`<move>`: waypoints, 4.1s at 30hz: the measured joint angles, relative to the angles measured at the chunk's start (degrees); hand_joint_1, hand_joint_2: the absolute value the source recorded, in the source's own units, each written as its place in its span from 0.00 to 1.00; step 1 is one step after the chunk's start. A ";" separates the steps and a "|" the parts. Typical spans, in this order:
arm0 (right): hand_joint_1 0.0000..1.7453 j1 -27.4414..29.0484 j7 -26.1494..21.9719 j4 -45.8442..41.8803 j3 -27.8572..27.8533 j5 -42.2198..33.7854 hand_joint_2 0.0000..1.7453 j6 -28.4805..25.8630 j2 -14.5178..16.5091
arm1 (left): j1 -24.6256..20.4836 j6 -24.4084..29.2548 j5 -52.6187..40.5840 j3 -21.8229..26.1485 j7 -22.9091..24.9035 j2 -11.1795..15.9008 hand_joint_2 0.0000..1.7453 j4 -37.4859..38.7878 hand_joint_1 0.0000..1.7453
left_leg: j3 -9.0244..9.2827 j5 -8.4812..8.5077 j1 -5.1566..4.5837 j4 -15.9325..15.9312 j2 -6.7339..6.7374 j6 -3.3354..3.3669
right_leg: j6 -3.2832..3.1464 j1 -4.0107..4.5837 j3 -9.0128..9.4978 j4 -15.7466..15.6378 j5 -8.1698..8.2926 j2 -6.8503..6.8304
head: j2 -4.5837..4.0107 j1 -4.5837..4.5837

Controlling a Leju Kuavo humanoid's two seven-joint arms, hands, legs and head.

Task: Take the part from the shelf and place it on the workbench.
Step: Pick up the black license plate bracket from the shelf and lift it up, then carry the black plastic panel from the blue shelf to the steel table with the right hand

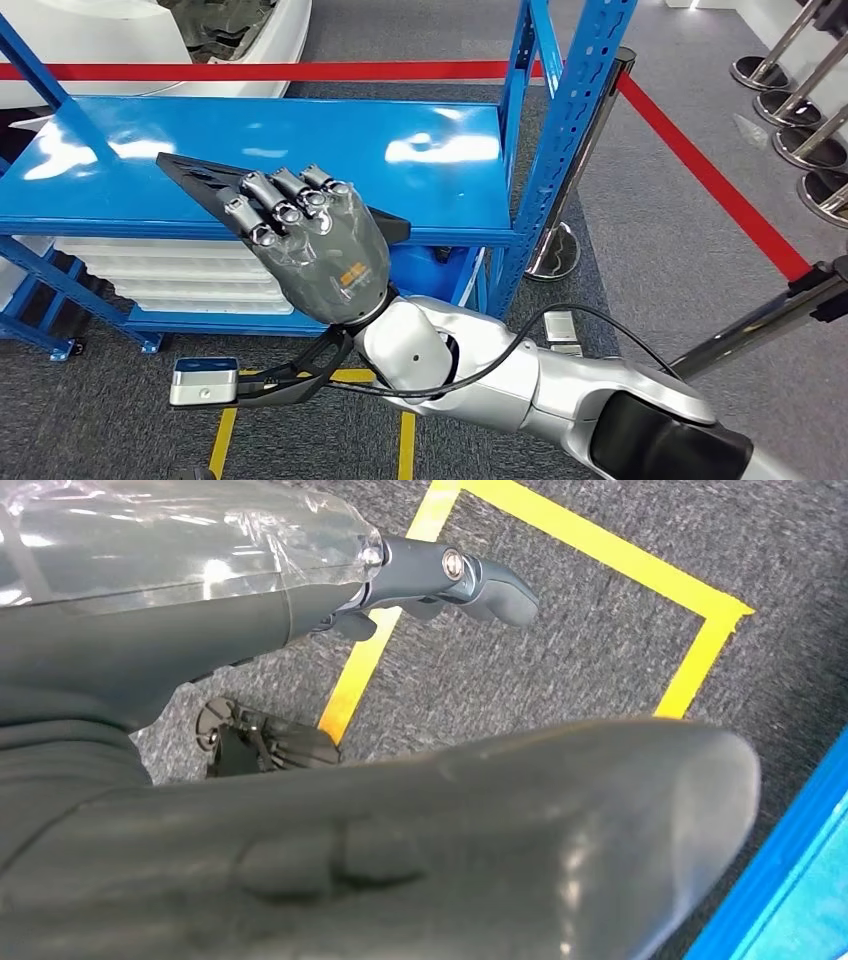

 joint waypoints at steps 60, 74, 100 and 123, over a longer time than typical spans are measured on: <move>1.00 -1.20 -0.73 1.74 0.95 -9.30 1.00 0.88 1.66 | 0.23 0.53 1.78 -0.20 -0.08 -0.03 0.00 -0.02 0.00 | -0.39 0.18 -0.22 -0.08 -0.06 0.47 | -0.89 0.01 -2.09 4.20 -0.73 -0.09 | 0.00 2.29; 1.00 -1.32 -0.17 1.74 1.06 -10.76 1.00 1.64 1.72 | 0.31 0.45 2.36 -0.26 -0.13 -0.06 0.00 -0.02 0.00 | -0.71 -5.94 0.76 9.00 -0.30 -2.99 | -2.02 -0.32 -3.94 -0.79 3.91 -0.43 | 0.00 0.16; 1.00 -2.47 1.74 -0.25 1.52 -8.04 1.00 4.01 1.42 | 0.24 0.67 3.35 -1.62 -0.82 -0.02 0.00 -0.02 0.00 | -4.51 -5.87 0.53 9.96 -0.21 -2.82 | -2.50 0.00 -0.65 -1.93 2.04 -0.66 | 0.00 0.11; 1.00 -1.00 0.69 1.18 1.61 -9.58 1.00 3.42 0.71 | -0.17 0.56 2.99 -2.47 -0.19 0.08 0.00 -0.02 0.00 | 0.33 -0.58 0.57 0.18 -2.70 -0.63 | -0.23 -0.62 -2.14 0.77 1.55 1.77 | 0.00 -0.20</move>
